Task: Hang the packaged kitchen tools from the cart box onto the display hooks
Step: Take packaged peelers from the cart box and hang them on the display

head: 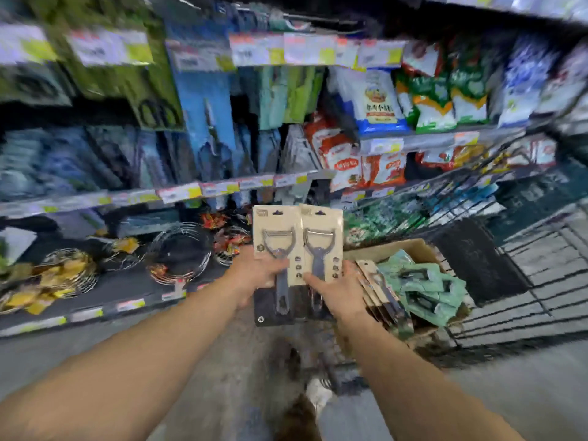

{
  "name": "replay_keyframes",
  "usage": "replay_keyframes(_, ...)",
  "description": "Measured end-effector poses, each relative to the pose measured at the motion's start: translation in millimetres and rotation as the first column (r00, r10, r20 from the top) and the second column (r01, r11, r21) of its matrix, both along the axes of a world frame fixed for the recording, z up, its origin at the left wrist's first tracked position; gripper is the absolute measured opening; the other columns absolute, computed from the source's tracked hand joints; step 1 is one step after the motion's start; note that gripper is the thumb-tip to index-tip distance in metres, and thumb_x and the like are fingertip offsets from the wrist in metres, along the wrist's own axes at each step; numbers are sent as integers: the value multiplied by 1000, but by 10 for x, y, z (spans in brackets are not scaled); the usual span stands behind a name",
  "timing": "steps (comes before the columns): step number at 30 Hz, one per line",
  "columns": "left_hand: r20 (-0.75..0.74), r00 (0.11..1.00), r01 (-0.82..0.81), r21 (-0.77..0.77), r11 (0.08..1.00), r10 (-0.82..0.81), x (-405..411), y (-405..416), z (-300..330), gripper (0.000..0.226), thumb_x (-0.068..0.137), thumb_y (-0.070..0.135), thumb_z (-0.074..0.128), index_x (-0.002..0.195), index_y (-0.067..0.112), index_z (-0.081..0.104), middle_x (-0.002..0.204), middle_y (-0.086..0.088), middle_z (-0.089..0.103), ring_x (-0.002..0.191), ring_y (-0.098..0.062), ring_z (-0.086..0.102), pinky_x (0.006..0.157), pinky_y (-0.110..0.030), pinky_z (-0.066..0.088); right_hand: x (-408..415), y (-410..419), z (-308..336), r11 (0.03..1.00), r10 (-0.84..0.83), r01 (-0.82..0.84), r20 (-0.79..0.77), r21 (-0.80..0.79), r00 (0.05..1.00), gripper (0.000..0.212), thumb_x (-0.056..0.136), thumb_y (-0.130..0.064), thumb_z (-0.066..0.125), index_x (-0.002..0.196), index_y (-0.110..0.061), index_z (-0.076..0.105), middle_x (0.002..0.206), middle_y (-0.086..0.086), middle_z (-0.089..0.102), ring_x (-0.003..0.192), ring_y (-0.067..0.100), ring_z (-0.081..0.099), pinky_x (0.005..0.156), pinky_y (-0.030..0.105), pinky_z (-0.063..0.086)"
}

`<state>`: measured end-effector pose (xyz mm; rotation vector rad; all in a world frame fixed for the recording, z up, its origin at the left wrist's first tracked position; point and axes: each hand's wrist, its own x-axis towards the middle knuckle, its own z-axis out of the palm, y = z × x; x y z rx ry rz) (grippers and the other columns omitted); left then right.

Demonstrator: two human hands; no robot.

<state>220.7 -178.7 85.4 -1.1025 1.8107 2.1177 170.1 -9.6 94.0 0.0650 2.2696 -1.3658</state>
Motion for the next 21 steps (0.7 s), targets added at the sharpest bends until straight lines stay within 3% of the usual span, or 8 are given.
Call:
replay_keyframes(2,-20,998,-58,-100,993,57,523,-425,233,33,73,12,86,94,14,61,96,-10,71,77,-13,63,58,-15,54,424,-521,224,998,49,-53,-68,-46,996,75,78,-17,82,139,-8,39,125,-3,53,117,13,52,72,1,35)
replay_keyframes(5,-69,982,-187,-226,956,175,1233,-1328,328,83,39,44,88,111,14,61,105,-6,72,95,-22,69,83,-41,59,976,-1416,523,976,179,-195,-152,-93,972,63,76,-14,83,126,-11,45,112,-5,58,105,12,58,72,8,40)
replay_keyframes(9,-183,909,-416,-341,843,375,2289,-2489,774,75,49,42,90,112,15,61,99,0,73,93,-18,69,89,-42,57,1698,-2635,1056,899,367,-413,-265,-145,892,50,79,-18,80,111,-23,42,98,-11,59,91,11,60,76,17,42)
replay_keyframes(11,-228,844,-536,-332,776,485,2785,-2982,1055,99,47,47,89,130,11,48,114,-3,69,101,-20,67,89,-40,57,2030,-3212,1297,848,444,-504,-298,-167,845,48,79,-19,79,115,-17,47,104,-7,65,87,8,62,67,14,44)
replay_keyframes(13,-294,768,-640,-318,700,569,3265,-3405,1401,114,42,50,87,140,16,40,128,-4,64,110,-23,65,86,-42,59,2351,-3782,1496,794,493,-573,-335,-205,803,55,76,-17,81,122,-13,51,112,1,69,93,13,66,80,23,51)
replay_keyframes(15,-376,689,-724,-319,612,619,3679,-3736,1704,92,53,37,90,130,10,47,125,-3,65,103,-20,65,75,-38,60,2677,-4275,1739,738,536,-635,-374,-228,757,63,74,-17,83,127,-14,50,113,2,69,98,17,66,90,36,53)
replay_keyframes(18,-447,601,-798,-303,521,662,4133,-4048,2174,55,74,13,86,116,12,50,101,-3,67,78,-10,63,57,-25,50,3068,-4901,2032,663,570,-703,-435,-259,698,70,75,-23,81,134,-17,45,117,-4,64,105,17,63,95,38,51)
replay_keyframes(21,-518,524,-852,-315,419,676,4508,-4481,2418,55,77,9,83,117,14,46,97,3,61,81,-10,60,58,-20,43,3378,-5506,2225,591,590,-754,-484,-287,647,70,78,-25,80,137,-21,41,119,-7,60,105,15,59,91,32,48)
